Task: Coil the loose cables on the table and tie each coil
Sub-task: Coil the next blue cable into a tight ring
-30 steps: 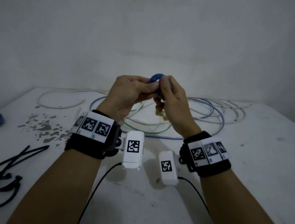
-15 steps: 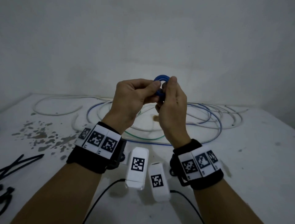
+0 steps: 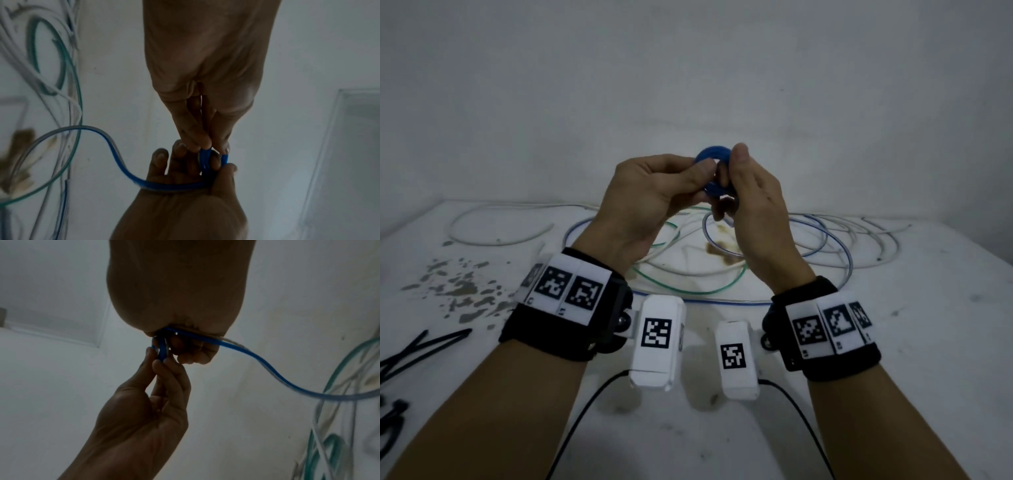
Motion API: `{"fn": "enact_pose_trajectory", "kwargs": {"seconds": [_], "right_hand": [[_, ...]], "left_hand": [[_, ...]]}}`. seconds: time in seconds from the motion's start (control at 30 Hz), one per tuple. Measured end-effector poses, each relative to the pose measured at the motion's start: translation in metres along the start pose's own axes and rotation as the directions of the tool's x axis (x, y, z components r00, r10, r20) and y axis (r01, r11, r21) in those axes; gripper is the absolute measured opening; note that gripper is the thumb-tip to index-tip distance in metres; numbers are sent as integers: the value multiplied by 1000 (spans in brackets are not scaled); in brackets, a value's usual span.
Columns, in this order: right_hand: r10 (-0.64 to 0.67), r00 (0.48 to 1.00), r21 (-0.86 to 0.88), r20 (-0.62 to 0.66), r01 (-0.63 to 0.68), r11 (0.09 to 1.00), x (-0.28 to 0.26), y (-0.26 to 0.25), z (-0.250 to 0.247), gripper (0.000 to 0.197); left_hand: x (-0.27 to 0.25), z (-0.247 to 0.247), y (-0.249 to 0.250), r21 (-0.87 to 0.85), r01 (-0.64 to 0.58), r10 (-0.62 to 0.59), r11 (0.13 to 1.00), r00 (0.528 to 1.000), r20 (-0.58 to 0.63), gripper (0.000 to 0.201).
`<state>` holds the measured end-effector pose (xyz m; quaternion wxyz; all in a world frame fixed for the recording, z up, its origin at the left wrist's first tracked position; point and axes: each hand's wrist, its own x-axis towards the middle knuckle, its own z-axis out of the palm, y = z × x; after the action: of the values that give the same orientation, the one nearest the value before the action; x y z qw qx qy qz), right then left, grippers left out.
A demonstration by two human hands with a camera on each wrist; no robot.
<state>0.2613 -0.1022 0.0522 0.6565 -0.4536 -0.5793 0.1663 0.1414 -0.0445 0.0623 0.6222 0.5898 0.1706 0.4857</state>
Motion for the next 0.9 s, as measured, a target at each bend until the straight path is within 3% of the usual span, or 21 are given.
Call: {"fn": "enact_pose_trajectory", "kwargs": {"seconds": [0.1,0.2,0.3,0.43,0.5,0.6,0.7,0.77,0.9], "right_hand": [[-19,991,-234,131,50,971,1,-2,-18,43],[4,980,-349,199,67,935,1,-4,-26,43],[-33,997,-157,67,43,987,1,-3,-17,44],[60,998,173,-34,-53,983,-2,-2,1,43],[37,999,140,-36,-32,990,-2,0,3,43],[-42,997,-137,68,51,989,-1,-2,-9,46],[36,981,-288,192,22,957,0,-7,-21,47],[35,990,-233,134,-3,972,-1,-9,-18,48],[117,988,102,-96,-107,989,-1,-9,2,49]], "left_hand": [[-1,-6,0,262,-18,-4,965,997,82,18],[1,-8,-1,407,-147,122,902,989,88,12],[0,1,-3,267,-194,197,944,980,14,17],[0,9,-6,14,-135,135,991,986,-97,20],[2,6,-8,-10,-97,97,995,994,-55,21],[3,-8,-10,182,-63,47,981,995,89,27],[3,-16,-6,311,-69,13,948,984,179,26],[3,-11,-5,226,-71,41,971,990,133,23],[4,2,-10,-1,-93,93,996,996,13,25]]}}
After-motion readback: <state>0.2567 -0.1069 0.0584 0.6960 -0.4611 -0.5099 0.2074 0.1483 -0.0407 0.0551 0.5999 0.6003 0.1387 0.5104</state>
